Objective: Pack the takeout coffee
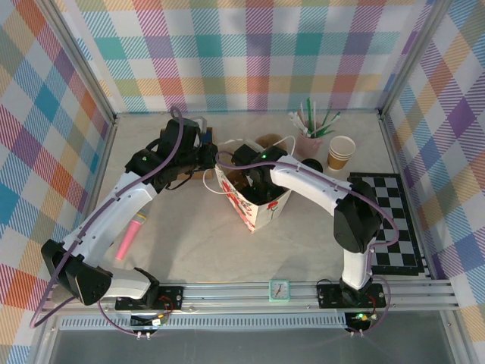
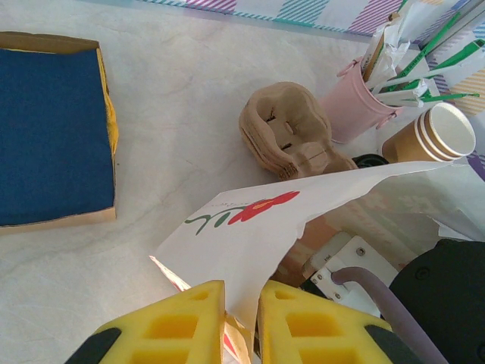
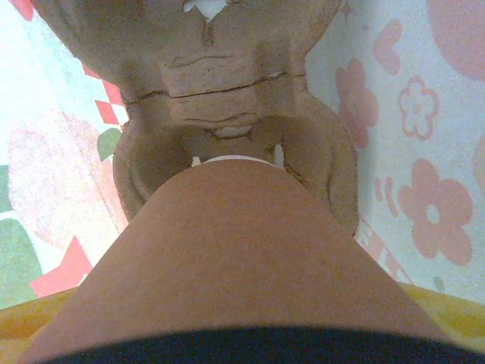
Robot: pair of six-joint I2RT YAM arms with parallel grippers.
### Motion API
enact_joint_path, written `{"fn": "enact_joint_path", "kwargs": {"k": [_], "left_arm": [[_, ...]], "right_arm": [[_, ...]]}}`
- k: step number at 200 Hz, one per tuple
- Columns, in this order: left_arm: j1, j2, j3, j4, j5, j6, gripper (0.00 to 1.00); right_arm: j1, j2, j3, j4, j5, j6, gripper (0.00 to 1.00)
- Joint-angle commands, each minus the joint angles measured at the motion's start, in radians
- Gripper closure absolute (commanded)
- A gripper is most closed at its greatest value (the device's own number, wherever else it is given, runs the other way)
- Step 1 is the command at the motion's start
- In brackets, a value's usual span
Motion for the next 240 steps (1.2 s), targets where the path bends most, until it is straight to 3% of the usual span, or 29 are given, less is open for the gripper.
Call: {"fn": "enact_joint_path", "kwargs": {"k": [1,240], "left_arm": [[-0.017,-0.027,-0.006,0.022,0.004,-0.002,0.81],[-0.018,-0.036,-0.009,0.023,0.003,-0.003,0.81]], "right_arm": [[-0.001,0.012,-0.005,0.009,-0.003,-0.016,0.62],[-0.009,0.040,-0.074,0.096,-0.031,-0.033,0.63]]}}
